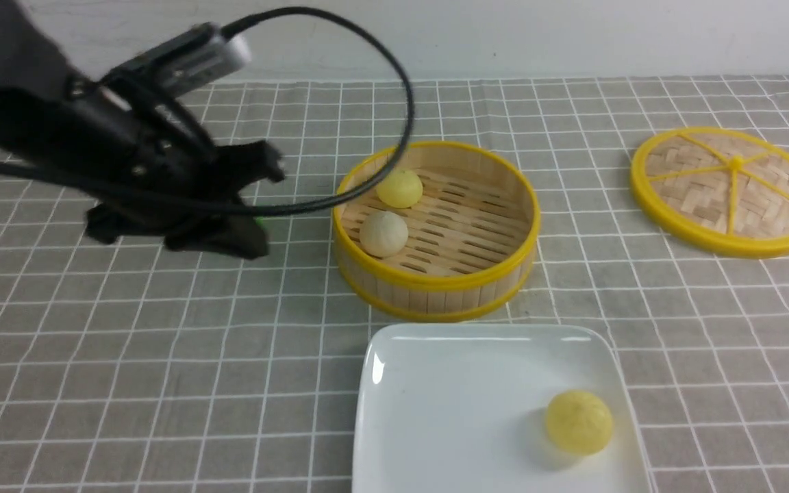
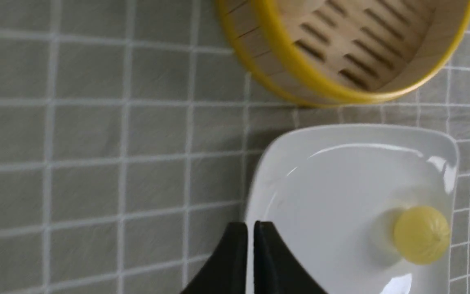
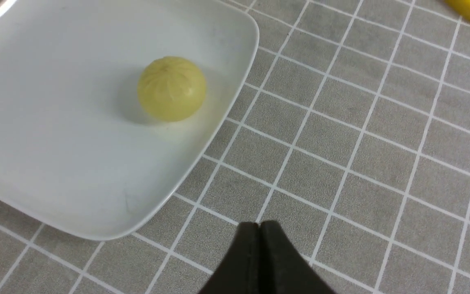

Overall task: Put the steamed buns into the plate on the grey tablecloth.
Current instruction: 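Reach into the bamboo steamer and grasp a bun with the left gripper, then carry the bun from the bamboo steamer to the plate with the left gripper, then reach into the bamboo steamer and grasp a bun with the left gripper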

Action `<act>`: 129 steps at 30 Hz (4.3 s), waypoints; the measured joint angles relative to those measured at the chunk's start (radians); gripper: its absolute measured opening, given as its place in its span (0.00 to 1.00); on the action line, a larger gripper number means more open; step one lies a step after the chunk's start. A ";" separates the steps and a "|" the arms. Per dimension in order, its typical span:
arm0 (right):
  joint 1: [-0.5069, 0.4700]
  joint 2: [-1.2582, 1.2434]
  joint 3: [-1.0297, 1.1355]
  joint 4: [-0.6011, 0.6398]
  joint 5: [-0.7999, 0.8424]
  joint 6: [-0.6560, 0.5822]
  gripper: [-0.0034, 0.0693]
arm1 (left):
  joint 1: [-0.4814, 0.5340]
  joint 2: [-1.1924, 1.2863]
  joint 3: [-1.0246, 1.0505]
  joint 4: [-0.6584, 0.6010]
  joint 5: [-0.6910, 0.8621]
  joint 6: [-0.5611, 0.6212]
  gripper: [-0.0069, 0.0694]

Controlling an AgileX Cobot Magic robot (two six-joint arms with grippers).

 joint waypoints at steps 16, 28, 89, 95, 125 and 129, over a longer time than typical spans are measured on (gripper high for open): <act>0.000 0.000 0.000 -0.006 -0.023 0.000 0.06 | -0.196 0.453 -0.393 0.261 -0.144 -0.130 0.62; 0.000 0.000 0.000 -0.006 -0.029 0.000 0.08 | -0.195 0.599 -0.489 0.345 -0.129 -0.148 0.61; 0.000 0.000 0.001 0.003 -0.028 0.022 0.20 | -0.324 0.334 -0.428 0.447 0.135 -0.425 0.74; 0.000 0.000 0.001 0.003 -0.028 0.022 0.21 | -0.208 0.469 -0.648 0.384 0.121 -0.346 0.72; 0.000 0.000 0.001 0.005 -0.029 0.022 0.25 | -0.216 0.826 -0.833 0.520 -0.111 -0.238 0.54; 0.000 0.000 0.001 0.005 -0.029 0.022 0.25 | -0.216 0.831 -0.834 0.520 -0.087 -0.238 0.37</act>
